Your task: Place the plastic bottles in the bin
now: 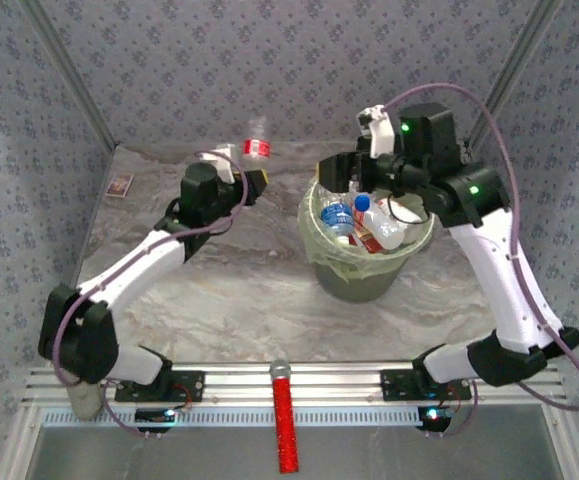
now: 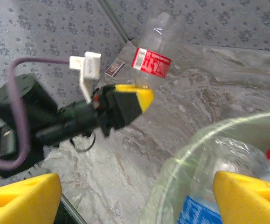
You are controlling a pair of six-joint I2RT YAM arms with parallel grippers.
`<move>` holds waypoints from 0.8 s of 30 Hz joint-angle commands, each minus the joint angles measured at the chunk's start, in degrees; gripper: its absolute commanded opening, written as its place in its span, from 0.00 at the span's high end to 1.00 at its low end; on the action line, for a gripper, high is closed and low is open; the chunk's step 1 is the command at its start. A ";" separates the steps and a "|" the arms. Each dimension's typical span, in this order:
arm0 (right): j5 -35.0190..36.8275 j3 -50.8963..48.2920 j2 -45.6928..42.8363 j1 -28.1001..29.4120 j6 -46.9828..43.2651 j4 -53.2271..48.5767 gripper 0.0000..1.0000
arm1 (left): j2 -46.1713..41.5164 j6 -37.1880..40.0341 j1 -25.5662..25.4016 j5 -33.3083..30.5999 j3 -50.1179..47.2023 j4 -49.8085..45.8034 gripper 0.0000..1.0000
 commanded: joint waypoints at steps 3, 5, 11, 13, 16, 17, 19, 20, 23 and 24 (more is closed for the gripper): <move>-1.46 4.88 5.36 4.10 -0.36 5.25 0.10 | -6.75 -6.74 -5.38 0.12 -1.08 5.79 0.79; 1.09 6.23 7.02 5.15 -0.64 4.76 0.10 | -8.10 -8.92 -7.30 0.68 -1.24 7.25 0.78; 1.55 3.70 7.58 5.06 0.91 9.56 0.10 | -9.37 -11.33 -11.37 0.84 0.39 6.62 0.78; 0.16 3.64 8.31 4.93 0.44 10.66 0.09 | -9.00 -11.76 -12.34 1.17 0.41 7.86 0.78; -1.19 3.69 9.24 3.91 1.15 11.25 0.10 | -8.48 -12.34 -13.87 1.68 0.58 8.96 0.78; -0.50 3.70 9.38 3.54 1.36 10.96 0.11 | -8.55 -12.32 -14.31 1.61 0.50 9.25 0.78; 1.71 3.44 9.37 2.84 1.79 10.15 0.12 | -9.02 -12.20 -15.06 1.27 0.33 9.36 0.78; 2.08 3.21 9.50 2.27 2.11 9.68 0.12 | -9.44 -11.96 -15.41 0.86 0.32 9.36 0.78; -0.54 1.76 9.60 0.75 3.27 9.84 0.12 | -9.80 -11.13 -16.10 0.37 0.75 8.73 0.77; -1.61 1.14 9.58 0.50 3.76 10.65 0.12 | -9.53 -10.88 -16.32 0.44 1.11 8.46 0.77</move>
